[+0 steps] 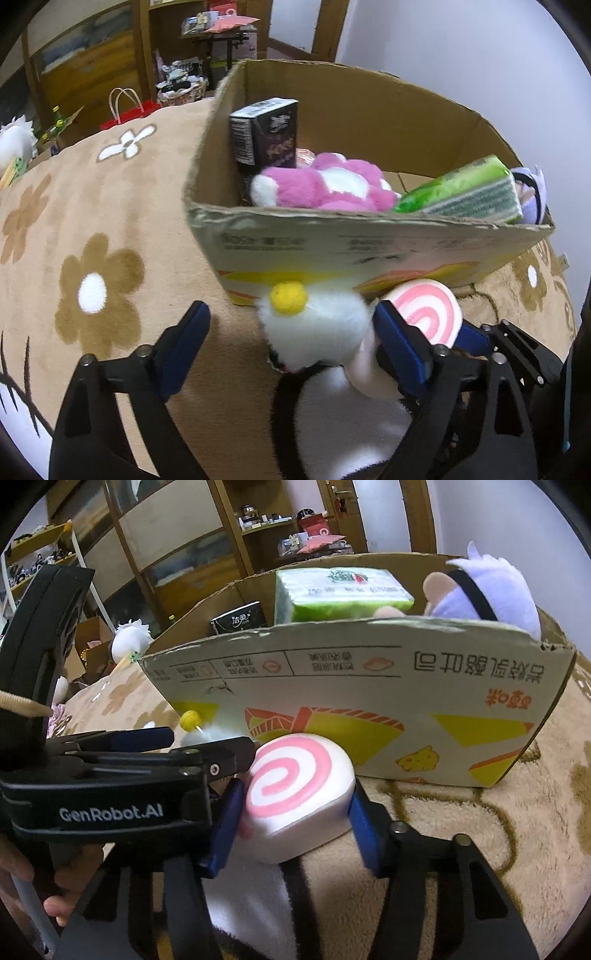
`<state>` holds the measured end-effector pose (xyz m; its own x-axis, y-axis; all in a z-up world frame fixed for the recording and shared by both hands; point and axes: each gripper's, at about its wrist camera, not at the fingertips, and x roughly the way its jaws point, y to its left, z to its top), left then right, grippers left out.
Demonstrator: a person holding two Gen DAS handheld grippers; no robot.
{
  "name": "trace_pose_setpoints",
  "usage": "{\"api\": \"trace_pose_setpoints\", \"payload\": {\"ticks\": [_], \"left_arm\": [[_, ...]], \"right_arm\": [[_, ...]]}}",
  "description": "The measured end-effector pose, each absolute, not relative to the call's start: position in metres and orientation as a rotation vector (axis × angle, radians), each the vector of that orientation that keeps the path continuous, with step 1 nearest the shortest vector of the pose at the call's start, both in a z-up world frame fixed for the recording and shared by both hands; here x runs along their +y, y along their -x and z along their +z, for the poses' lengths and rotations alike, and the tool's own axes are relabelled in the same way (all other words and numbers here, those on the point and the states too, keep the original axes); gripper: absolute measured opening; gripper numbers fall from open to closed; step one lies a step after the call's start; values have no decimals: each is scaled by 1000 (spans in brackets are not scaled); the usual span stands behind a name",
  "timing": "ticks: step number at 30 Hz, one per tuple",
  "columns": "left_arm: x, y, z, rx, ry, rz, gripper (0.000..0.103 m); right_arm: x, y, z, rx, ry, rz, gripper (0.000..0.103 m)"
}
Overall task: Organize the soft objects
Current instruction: 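Close the left tool on the white chick plush while the right tool grasps the pink-swirl cushion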
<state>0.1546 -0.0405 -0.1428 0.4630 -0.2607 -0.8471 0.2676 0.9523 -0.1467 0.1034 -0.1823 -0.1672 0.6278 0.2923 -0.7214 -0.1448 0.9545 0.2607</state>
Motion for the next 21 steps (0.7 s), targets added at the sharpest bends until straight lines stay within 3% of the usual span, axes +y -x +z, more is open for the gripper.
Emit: {"api": "trace_pose_setpoints", "payload": {"ticks": [2, 7, 14, 21], "left_arm": [[-45, -153, -142, 1040, -5, -341, 78], [-57, -146, -141, 1056, -30, -393, 49], [-60, -143, -136, 1056, -49, -387, 22], [-44, -146, -131, 1042, 1, -377, 17]], "right_arm": [[-183, -104, -166, 858, -182, 253, 48], [-184, -102, -165, 870, -182, 253, 41], [-184, -97, -161, 870, -181, 240, 40], [-196, -89, -157, 866, -195, 208, 39]]}}
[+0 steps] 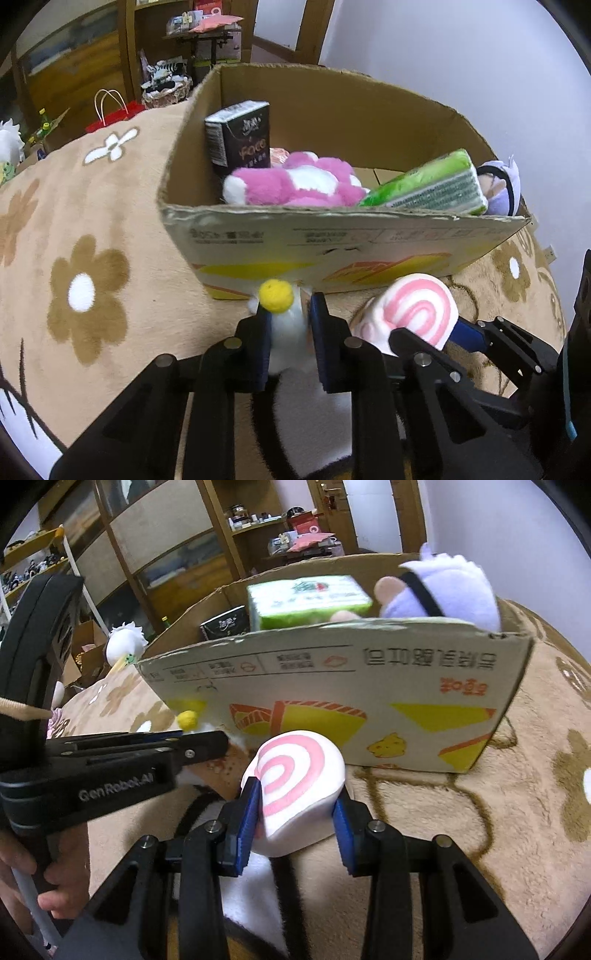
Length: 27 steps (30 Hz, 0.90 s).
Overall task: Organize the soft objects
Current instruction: 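Close the left tool on the white chick plush while the right tool grasps the pink-swirl cushion, then lift the chick plush and swirl cushion over the box and release them inside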
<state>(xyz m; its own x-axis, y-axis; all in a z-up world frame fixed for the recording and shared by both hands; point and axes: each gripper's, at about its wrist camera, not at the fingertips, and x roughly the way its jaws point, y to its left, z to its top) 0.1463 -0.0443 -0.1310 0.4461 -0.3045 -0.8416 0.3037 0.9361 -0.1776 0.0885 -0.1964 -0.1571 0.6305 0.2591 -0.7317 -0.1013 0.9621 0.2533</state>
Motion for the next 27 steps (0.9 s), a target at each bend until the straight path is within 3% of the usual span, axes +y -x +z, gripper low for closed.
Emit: {"api": "trace_pose_setpoints", "payload": {"ticks": [3, 7, 19, 27], "left_arm": [[-42, -143, -124, 1027, 13, -364, 9], [-45, -136, -116, 994, 3, -364, 5], [-34, -108, -57, 868, 15, -375, 5], [-31, -96, 5, 687, -11, -354, 5]], "right_arm": [[-199, -84, -152, 861, -194, 194, 39], [-205, -77, -141, 837, -206, 180, 38], [-218, -54, -90, 721, -222, 150, 38], [-225, -46, -51, 617, -226, 134, 38]]}}
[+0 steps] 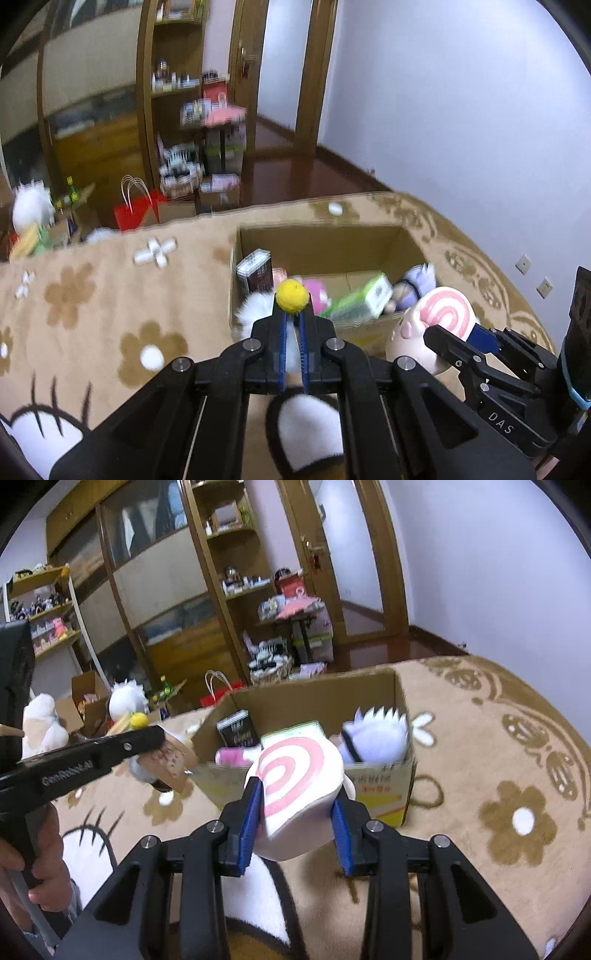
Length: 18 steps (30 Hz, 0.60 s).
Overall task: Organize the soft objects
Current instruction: 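Lift the chick plush and swirl cushion over the box and release them inside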
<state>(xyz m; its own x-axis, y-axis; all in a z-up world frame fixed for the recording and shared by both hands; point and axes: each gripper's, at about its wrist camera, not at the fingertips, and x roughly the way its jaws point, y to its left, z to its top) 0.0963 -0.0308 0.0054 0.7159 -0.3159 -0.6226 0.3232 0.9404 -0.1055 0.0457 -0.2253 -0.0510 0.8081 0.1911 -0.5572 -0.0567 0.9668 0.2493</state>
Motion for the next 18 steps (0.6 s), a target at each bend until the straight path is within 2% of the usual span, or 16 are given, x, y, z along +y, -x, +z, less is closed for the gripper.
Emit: {"api": "trace_pose_setpoints", "payload": {"ticks": [7, 18], "left_arm": [[-53, -105, 30, 569, -59, -399, 6], [-71, -137, -7, 610, -99, -338, 7]], "right_arm": [[-228, -61, -19, 529, -207, 127, 38], [-241, -107, -16, 500, -229, 119, 40]]}}
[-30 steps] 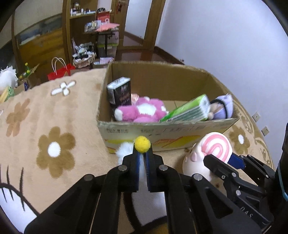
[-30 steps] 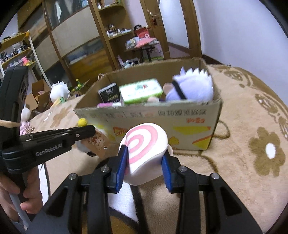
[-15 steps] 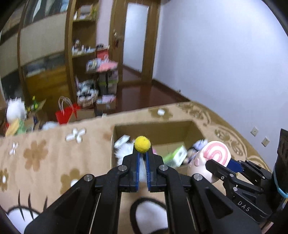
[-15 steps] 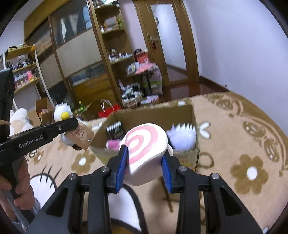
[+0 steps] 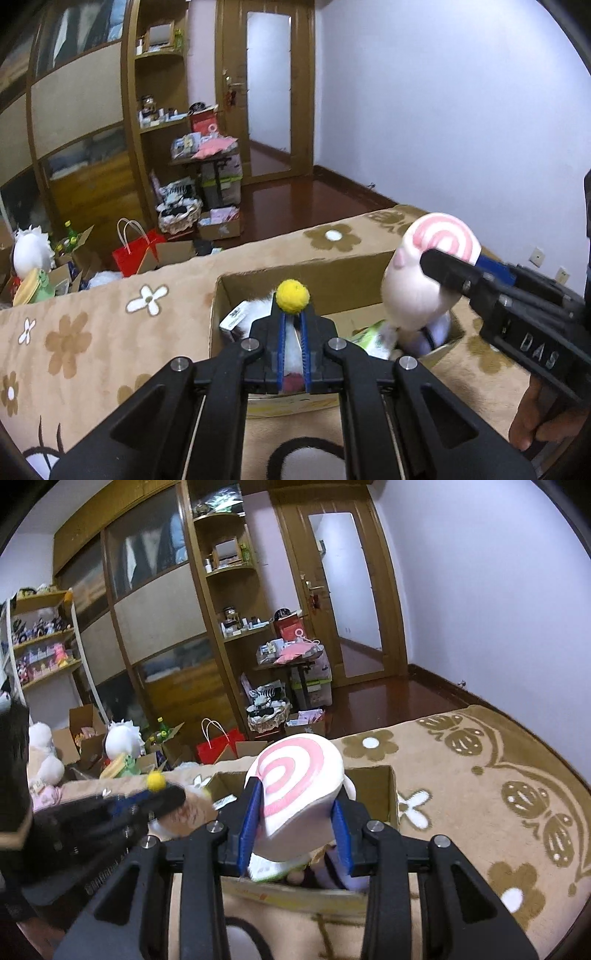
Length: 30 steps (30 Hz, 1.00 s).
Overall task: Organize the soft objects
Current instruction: 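Lift the chick plush and swirl cushion over the box and release them inside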
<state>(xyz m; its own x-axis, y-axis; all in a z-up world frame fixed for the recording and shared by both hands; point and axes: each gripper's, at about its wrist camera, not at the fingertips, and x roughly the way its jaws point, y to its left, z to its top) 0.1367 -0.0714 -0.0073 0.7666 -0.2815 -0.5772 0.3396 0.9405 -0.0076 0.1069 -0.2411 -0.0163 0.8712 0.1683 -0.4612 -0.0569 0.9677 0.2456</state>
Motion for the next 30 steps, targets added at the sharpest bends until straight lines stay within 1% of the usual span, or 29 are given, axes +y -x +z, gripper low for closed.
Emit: {"api": "trace_pose_setpoints", "payload": {"ticks": [5, 7, 11, 12, 14, 15, 16, 17, 18, 19, 20, 21, 22, 23, 25, 27, 29, 30], "left_arm": [[-70, -149, -18, 634, -94, -298, 10], [-69, -153, -24, 649, -99, -279, 12], [-68, -158, -33, 675, -106, -263, 14], [-68, -160, -35, 683, -105, -258, 15], [-66, -160, -36, 688, -98, -262, 17], [-65, -159, -37, 688, -95, -259, 20], [-64, -159, -37, 687, -92, -252, 26], [-63, -160, -36, 687, -89, -247, 31], [-60, -160, -36, 687, -79, -243, 47], [-59, -159, -36, 684, -71, -238, 62], [-57, -158, -35, 675, -65, -236, 63], [-55, -157, -34, 669, -62, -230, 64], [-55, -158, -33, 674, -63, -226, 68], [-53, -159, -33, 682, -61, -219, 71], [-49, -158, -31, 674, -54, -204, 90], [-42, -155, -27, 657, -41, -194, 91], [-38, -152, -23, 654, -36, -193, 92], [-36, -150, -18, 646, -43, -186, 95]], "right_arm": [[-239, -124, -31, 544, -222, 110, 43], [-239, -127, -39, 563, -223, 101, 49], [-240, -124, -47, 558, -227, 98, 54], [-241, -124, -47, 558, -234, 99, 57], [-246, -124, -46, 557, -255, 93, 66], [-248, -124, -46, 553, -259, 83, 76], [-249, -123, -45, 546, -264, 75, 80], [-251, -122, -45, 540, -271, 78, 80], [-253, -121, -45, 541, -276, 83, 80], [-254, -121, -44, 544, -276, 80, 83], [-254, -120, -43, 545, -271, 73, 86], [-254, -120, -42, 543, -268, 67, 91], [-253, -118, -41, 539, -265, 62, 93], [-254, -118, -40, 537, -265, 58, 94], [-254, -117, -39, 539, -270, 55, 94], [-255, -116, -37, 549, -265, 45, 95], [-254, -115, -34, 551, -249, 36, 100], [-254, -113, -31, 547, -241, 24, 103]]}}
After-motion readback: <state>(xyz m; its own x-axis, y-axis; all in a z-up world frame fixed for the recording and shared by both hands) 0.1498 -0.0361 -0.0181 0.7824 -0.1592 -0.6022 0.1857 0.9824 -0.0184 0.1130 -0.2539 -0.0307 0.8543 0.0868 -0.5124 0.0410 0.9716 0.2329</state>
